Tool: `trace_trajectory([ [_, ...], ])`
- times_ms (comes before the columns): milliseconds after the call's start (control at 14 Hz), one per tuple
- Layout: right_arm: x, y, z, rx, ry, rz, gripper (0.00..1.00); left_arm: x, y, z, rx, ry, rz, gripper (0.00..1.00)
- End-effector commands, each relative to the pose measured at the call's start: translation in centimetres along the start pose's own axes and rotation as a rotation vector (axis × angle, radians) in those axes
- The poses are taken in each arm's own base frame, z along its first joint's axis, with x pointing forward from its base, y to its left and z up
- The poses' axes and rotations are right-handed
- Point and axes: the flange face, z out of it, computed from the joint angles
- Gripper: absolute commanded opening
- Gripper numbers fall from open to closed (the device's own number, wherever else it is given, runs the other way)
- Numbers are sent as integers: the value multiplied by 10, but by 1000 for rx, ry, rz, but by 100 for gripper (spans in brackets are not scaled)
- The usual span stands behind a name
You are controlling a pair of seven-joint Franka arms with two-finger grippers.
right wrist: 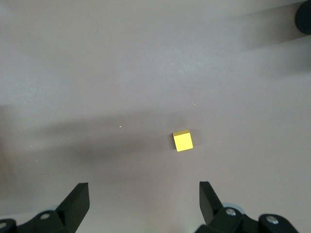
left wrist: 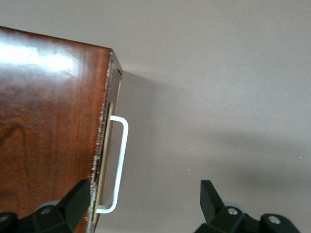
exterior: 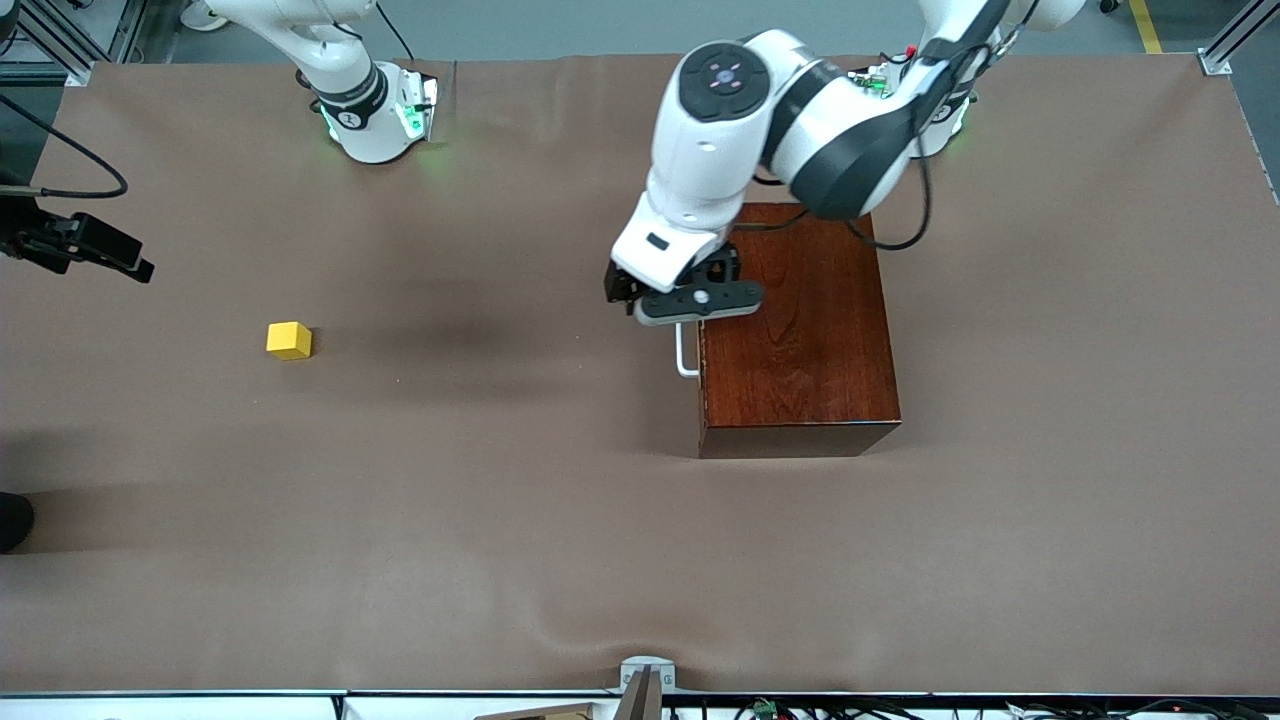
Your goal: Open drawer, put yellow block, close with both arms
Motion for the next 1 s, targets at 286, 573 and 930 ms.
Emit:
trace_trajectory([
  [286,-4,-2,-4,2,3,9,100,-49,50,72,138,100,38,100],
  [573,-4,-2,-4,2,3,9,100,-73,60,117,235,135,85,100],
  [930,-4,-2,-4,2,3,9,100,-78,53,131,309,83,192,100],
])
